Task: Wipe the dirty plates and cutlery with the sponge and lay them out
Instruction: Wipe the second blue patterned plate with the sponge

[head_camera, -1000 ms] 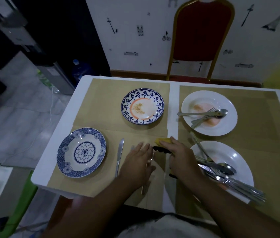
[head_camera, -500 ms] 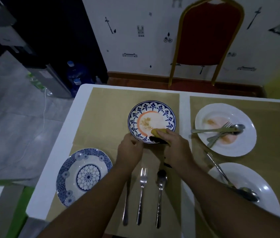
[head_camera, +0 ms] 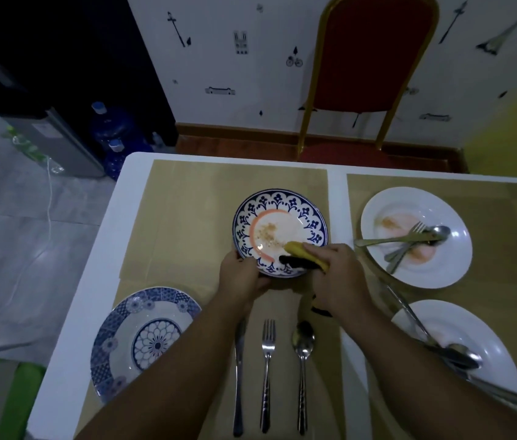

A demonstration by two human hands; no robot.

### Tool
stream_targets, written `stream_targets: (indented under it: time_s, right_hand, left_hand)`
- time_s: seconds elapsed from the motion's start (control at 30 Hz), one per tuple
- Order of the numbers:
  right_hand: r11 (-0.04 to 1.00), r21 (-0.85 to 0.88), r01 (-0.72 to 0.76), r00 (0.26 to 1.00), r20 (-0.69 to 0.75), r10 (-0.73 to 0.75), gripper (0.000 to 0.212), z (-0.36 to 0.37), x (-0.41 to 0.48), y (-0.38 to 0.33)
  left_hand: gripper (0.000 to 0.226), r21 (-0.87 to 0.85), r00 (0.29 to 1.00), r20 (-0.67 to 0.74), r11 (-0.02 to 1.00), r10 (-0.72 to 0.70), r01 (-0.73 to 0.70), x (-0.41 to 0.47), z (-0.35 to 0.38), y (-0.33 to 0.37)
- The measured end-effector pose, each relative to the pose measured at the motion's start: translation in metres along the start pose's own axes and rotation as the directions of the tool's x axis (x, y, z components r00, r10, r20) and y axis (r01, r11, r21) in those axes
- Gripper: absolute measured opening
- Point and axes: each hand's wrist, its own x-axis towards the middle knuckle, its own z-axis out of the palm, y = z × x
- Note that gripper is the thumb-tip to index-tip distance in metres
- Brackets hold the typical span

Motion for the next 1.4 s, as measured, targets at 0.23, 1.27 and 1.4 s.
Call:
stream_targets:
  time_s: [0.23, 1.27, 1.4]
  right_hand:
    - [0.988, 0.138, -0.065, 0.992, -0.100, 0.079, 0.046, -0.042, -0.002, 0.002]
    - [0.793, -0.268, 0.548, 0.797, 0.456, -0.397, 0.058, -0.030, -0.129, 0.007]
    - [0.851, -0.366, 0.376, 0.926, 0.170, -0.336, 0.054, -0.032, -0.114, 0.002]
  left_hand:
    - [0.024, 0.167, 0.993, -0.037, 0.980, 0.112, -0.104, -0.057, -0.014, -0.037]
    - [0.027, 0.128, 0.924, 0.266, 0.940, 0.275, -0.316, -0.157, -0.049, -0.060]
    - [0.028, 0.148, 0.927, 0.292, 0.947, 0.233, -0.285, -0.156, -0.049, -0.064]
